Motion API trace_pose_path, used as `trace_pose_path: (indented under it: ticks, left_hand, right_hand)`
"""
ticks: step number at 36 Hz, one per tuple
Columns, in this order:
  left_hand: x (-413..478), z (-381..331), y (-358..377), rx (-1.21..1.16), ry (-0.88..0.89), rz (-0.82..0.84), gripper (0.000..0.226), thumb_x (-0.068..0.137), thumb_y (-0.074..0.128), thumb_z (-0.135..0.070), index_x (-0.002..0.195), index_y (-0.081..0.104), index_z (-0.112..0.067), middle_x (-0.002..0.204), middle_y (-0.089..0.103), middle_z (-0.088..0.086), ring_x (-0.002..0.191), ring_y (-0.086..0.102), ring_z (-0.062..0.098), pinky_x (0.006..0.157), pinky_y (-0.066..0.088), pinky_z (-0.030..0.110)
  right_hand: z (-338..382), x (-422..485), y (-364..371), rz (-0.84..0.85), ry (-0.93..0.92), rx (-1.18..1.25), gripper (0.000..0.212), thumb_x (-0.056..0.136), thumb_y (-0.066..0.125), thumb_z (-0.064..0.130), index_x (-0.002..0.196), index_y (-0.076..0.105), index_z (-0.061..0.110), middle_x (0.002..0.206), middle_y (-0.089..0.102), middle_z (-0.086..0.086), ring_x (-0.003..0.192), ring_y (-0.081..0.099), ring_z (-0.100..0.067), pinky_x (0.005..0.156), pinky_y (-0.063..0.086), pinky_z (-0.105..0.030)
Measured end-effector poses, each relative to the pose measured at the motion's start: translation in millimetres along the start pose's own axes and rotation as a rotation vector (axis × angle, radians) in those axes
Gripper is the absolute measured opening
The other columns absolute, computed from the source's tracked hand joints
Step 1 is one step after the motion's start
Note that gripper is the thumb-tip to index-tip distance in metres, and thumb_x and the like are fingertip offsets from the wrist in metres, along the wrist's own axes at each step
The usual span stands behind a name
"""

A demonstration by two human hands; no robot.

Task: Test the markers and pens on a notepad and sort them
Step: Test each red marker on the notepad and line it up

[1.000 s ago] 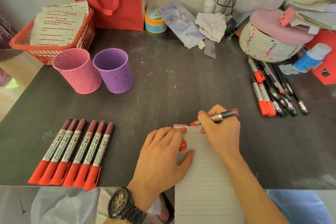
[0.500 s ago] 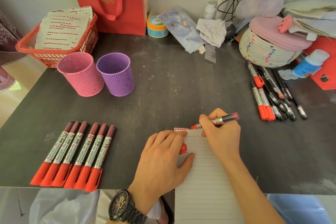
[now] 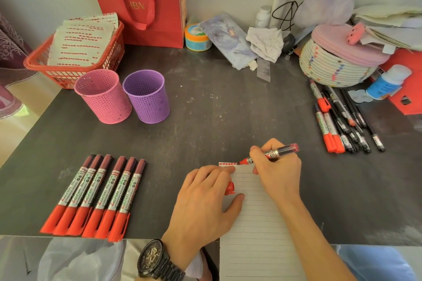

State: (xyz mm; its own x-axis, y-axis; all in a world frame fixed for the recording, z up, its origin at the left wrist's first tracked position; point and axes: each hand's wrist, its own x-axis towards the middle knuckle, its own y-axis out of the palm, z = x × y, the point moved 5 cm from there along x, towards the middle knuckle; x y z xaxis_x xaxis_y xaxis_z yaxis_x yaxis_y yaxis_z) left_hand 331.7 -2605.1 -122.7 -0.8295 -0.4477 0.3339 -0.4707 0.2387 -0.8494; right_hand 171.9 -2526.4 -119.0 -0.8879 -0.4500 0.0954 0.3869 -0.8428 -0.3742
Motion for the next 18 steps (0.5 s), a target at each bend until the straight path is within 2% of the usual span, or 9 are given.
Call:
trace_pose_path:
  ticks: [4, 8, 14, 18]
  left_hand:
    - [0.5, 0.2, 0.1, 0.009, 0.003, -0.006, 0.025, 0.088, 0.056, -0.054, 0.091, 0.056, -0.029, 0.12, 0.065, -0.018, 0.11, 0.056, 0.008, 0.099, 0.041, 0.029]
    - [-0.1, 0.0, 0.0, 0.006, 0.007, -0.009, 0.025, 0.088, 0.056, -0.055, 0.091, 0.055, -0.03, 0.119, 0.065, -0.018, 0.11, 0.056, 0.007, 0.098, 0.043, 0.029]
    - [0.0, -0.3, -0.7, -0.002, 0.013, -0.006, 0.025, 0.087, 0.057, -0.055, 0.087, 0.053, -0.03, 0.12, 0.063, -0.02, 0.111, 0.055, 0.006, 0.099, 0.039, 0.026]
    - [-0.9, -1.6, -3.2, 0.009, 0.009, -0.002, 0.027, 0.089, 0.054, -0.057, 0.093, 0.057, -0.03, 0.119, 0.064, -0.02, 0.11, 0.057, 0.004, 0.099, 0.042, 0.026]
  right_hand:
    - [-2.5, 2.0, -7.2, -0.049, 0.049, 0.121, 0.027, 0.084, 0.068, 0.015, 0.061, 0.055, 0.02, 0.047, 0.061, -0.001, 0.045, 0.053, -0.002, 0.051, 0.042, -0.013]
    - [-1.9, 3.6, -11.9, -0.065, 0.058, 0.22, 0.031, 0.087, 0.07, 0.015, 0.06, 0.056, 0.021, 0.047, 0.059, -0.003, 0.044, 0.052, -0.004, 0.048, 0.042, -0.017]
    - [5.9, 4.1, -19.2, -0.018, 0.168, 0.496, 0.034, 0.088, 0.073, 0.032, 0.059, 0.056, 0.026, 0.048, 0.054, 0.0, 0.039, 0.044, -0.007, 0.038, 0.035, -0.018]
    - [12.5, -1.2, -28.5, 0.043, 0.206, 0.586, 0.025, 0.089, 0.074, 0.042, 0.073, 0.065, 0.025, 0.061, 0.06, -0.004, 0.045, 0.046, -0.012, 0.042, 0.036, -0.022]
